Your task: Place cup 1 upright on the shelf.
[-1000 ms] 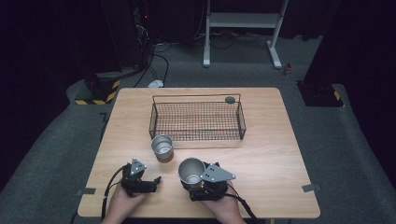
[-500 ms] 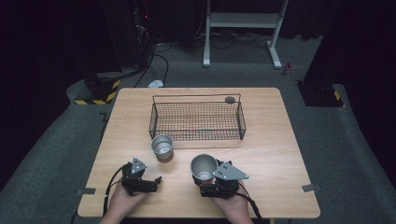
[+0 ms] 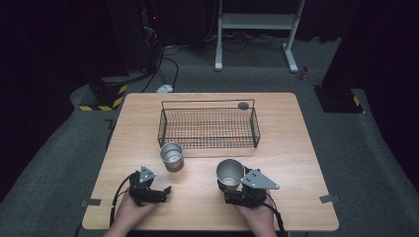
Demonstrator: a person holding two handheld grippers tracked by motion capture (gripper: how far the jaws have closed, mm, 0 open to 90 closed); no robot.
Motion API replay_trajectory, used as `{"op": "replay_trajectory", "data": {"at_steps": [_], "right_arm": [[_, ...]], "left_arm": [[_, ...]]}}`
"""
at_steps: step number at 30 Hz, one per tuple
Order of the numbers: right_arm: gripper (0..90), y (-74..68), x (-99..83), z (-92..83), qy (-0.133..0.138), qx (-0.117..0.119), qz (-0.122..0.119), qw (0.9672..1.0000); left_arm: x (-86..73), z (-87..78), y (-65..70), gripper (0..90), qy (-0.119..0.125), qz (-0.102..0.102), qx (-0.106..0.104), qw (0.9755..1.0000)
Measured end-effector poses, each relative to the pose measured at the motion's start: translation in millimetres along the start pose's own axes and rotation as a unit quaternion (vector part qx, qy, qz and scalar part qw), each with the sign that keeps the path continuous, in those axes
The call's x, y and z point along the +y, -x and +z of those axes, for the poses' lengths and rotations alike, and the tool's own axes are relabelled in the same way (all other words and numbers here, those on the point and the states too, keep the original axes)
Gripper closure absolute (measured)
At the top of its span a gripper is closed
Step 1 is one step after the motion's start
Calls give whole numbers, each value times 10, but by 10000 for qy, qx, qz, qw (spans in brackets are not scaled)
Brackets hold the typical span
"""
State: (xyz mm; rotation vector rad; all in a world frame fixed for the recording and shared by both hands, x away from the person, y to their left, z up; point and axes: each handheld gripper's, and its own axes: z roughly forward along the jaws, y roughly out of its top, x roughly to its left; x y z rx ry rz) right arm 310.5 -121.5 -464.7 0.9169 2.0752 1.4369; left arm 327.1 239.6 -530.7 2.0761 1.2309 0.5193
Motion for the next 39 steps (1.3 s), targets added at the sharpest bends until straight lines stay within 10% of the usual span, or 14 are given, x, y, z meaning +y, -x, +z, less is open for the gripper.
{"op": "replay_trajectory", "data": {"at_steps": [39], "right_arm": [[136, 396, 137, -253, 216, -685, 276, 9970]], "left_arm": [[14, 15, 3, 2, 1, 7, -27, 10000]]}}
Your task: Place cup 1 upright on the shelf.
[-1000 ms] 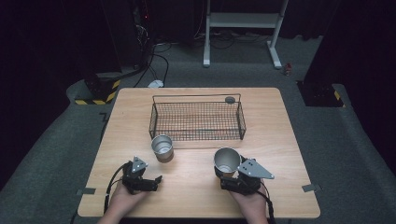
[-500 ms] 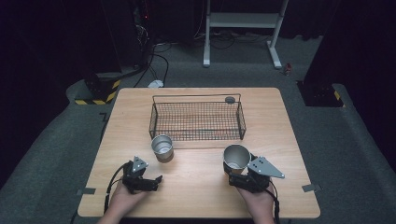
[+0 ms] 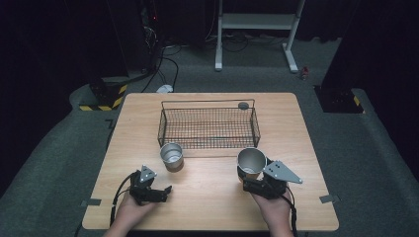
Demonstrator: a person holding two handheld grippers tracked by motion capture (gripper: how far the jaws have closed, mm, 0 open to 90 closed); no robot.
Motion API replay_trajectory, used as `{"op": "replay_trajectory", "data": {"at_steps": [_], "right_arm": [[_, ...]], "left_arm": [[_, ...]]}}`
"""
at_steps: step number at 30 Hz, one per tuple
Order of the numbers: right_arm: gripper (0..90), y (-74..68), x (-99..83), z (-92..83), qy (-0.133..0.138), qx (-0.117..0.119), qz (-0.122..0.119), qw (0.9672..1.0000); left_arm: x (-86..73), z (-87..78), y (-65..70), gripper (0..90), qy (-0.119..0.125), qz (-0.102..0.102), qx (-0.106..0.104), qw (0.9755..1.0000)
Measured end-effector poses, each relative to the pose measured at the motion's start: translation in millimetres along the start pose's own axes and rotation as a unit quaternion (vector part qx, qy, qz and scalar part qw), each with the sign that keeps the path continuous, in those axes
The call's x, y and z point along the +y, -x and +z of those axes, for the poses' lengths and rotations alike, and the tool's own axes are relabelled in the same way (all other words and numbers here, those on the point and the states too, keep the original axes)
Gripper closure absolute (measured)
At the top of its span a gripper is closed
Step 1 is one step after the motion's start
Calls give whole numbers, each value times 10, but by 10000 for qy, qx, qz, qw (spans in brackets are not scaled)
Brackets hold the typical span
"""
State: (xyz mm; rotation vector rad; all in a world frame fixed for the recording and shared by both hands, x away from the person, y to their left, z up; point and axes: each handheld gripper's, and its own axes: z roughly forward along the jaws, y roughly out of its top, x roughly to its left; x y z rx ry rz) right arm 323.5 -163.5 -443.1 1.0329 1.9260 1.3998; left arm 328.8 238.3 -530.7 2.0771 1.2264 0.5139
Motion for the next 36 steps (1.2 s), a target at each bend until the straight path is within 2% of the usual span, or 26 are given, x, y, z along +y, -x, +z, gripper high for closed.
{"op": "replay_trajectory", "data": {"at_steps": [6, 15, 30, 36], "right_arm": [[136, 9, 113, 65, 38, 13, -35, 10000], [136, 9, 232, 227, 23, -51, 72, 10000], [136, 74, 377, 360, 78, -188, 255, 9995], [136, 84, 441, 409, 109, -131, 257, 9995]], "left_arm": [[-2, -2, 0, 2, -4, 8, -8, 10000], [-2, -3, 2, 2, -1, 35, -25, 10000], [-1, -1, 7, 2, 5, 53, -53, 10000], [-1, -1, 8, 2, 6, 48, -49, 10000]]}}
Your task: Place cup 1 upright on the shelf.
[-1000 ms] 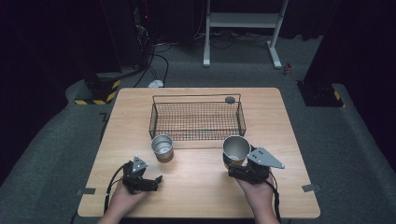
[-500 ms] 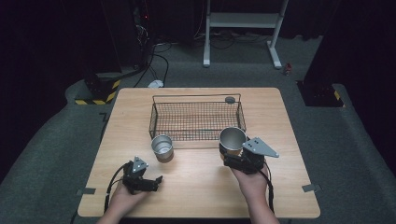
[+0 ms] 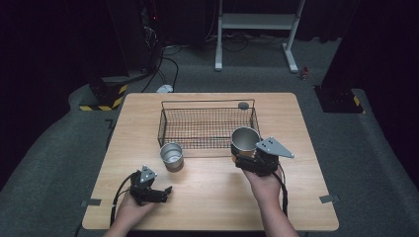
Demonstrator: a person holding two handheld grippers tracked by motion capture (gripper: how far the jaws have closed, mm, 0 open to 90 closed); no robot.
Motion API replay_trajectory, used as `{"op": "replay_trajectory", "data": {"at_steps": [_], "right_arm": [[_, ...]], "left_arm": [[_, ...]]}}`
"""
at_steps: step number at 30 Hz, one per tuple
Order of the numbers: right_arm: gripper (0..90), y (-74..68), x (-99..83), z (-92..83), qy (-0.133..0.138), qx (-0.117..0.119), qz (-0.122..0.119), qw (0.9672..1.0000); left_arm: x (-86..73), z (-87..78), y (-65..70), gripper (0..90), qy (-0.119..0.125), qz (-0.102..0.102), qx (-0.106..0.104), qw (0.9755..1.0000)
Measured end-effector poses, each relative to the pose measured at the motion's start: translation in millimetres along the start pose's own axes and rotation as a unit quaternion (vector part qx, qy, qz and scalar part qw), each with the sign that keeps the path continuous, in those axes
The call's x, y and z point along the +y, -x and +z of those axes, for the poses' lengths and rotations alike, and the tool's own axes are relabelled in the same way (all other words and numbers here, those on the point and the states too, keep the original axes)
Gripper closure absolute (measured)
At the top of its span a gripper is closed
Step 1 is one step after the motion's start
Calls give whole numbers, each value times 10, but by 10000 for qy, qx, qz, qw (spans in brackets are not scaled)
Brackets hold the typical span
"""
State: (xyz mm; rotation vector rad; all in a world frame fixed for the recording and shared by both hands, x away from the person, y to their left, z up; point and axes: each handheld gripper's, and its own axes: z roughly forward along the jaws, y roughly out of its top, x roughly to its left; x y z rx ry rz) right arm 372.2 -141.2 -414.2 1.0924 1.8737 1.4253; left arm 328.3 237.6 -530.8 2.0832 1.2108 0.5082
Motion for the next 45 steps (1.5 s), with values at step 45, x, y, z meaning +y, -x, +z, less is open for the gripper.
{"op": "replay_trajectory", "data": {"at_steps": [45], "right_arm": [[136, 140, 487, 603, -53, -421, -233, 9988]], "left_arm": [[-1, -4, -4, 3, -14, 73, -45, 10000]]}}
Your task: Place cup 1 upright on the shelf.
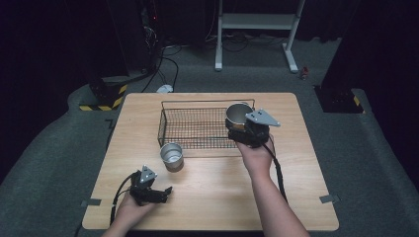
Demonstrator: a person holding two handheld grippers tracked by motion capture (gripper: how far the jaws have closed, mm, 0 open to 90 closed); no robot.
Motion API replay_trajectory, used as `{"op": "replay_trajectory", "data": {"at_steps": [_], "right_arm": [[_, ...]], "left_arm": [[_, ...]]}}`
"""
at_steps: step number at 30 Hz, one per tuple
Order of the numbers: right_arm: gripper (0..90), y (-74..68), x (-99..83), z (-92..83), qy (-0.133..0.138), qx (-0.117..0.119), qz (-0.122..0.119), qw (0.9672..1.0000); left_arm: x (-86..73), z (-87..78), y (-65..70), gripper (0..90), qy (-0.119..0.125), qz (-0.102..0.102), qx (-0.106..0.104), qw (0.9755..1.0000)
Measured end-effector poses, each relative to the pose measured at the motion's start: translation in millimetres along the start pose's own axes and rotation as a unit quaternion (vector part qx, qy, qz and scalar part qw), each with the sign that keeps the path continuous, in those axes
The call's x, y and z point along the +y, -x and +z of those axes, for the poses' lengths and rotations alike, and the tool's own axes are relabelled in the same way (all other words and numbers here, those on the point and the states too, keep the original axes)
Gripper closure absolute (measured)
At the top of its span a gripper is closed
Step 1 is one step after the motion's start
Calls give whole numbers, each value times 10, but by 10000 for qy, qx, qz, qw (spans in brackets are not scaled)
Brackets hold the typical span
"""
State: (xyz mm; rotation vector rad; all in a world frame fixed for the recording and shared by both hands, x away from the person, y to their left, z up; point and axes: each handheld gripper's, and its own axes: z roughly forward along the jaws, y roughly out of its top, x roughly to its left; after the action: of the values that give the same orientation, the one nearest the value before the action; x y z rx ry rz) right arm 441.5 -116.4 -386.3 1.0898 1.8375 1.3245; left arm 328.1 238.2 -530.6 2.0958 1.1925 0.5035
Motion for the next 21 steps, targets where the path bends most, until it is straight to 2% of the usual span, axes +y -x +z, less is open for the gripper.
{"op": "replay_trajectory", "data": {"at_steps": [8, 16, 21], "right_arm": [[136, 47, 66, 279, -265, -101, 4, 9996], [136, 74, 76, 447, -318, -165, 89, 9993], [136, 95, 84, 568, -460, -176, 149, 9987]], "left_arm": [[1, -1, -2, 3, -2, 28, 1, 10000], [3, 1, 3, 3, -11, 27, -36, 10000], [4, 1, 3, 3, -11, 52, -35, 10000]]}}
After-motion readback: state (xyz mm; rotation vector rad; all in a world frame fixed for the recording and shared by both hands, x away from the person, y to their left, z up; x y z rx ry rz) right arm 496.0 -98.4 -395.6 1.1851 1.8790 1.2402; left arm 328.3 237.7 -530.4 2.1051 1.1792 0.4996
